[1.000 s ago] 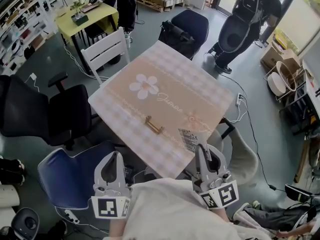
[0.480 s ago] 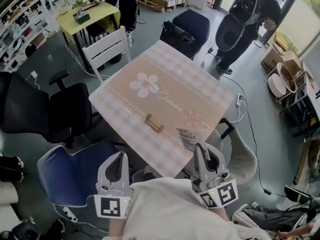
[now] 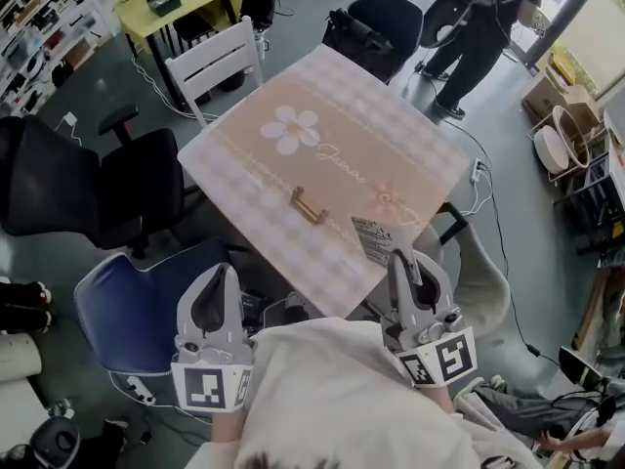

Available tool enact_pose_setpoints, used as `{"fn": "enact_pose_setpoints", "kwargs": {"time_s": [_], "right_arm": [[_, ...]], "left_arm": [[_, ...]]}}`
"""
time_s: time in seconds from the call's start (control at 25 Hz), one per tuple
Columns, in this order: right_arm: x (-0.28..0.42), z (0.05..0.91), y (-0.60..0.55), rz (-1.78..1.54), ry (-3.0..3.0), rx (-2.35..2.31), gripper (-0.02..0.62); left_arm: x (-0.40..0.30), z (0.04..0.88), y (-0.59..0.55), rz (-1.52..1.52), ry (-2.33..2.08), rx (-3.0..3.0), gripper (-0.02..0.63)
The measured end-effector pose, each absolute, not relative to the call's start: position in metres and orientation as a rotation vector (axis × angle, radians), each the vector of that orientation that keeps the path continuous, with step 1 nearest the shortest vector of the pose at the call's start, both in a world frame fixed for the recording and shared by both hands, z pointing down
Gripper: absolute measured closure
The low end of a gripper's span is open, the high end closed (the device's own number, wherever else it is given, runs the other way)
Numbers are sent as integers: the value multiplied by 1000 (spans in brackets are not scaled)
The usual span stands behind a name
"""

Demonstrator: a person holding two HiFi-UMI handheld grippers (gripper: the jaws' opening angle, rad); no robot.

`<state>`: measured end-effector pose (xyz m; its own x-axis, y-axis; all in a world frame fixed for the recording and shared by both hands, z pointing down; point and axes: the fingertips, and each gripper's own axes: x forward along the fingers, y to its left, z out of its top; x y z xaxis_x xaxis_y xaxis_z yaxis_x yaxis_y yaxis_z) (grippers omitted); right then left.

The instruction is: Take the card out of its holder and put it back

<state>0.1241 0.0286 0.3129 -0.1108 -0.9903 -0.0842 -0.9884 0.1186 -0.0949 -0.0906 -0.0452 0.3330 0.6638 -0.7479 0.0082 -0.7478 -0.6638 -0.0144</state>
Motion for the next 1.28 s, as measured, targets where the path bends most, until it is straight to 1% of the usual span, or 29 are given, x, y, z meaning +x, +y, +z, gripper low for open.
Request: {"fn": "enact_pose_setpoints", "kwargs": {"time_s": [0.24,0.8,1.08,1.28], "right_arm": [[120,321,27,-78,2265,-2009,577],[116,329,22,-119,2295,-1994,577],[126,322,14,-93,2299,-1980,577],[136,326,-10,-141,2311,-1942,577]], "left_arm": [[-99,330,-46,-31,1311,-2851,607],[-94,327,-47,-20,1289,-2857,607],[-87,329,-51,-29,1290,-2865,607],[-87,334,-56,-36,1312,-2866,607]]}}
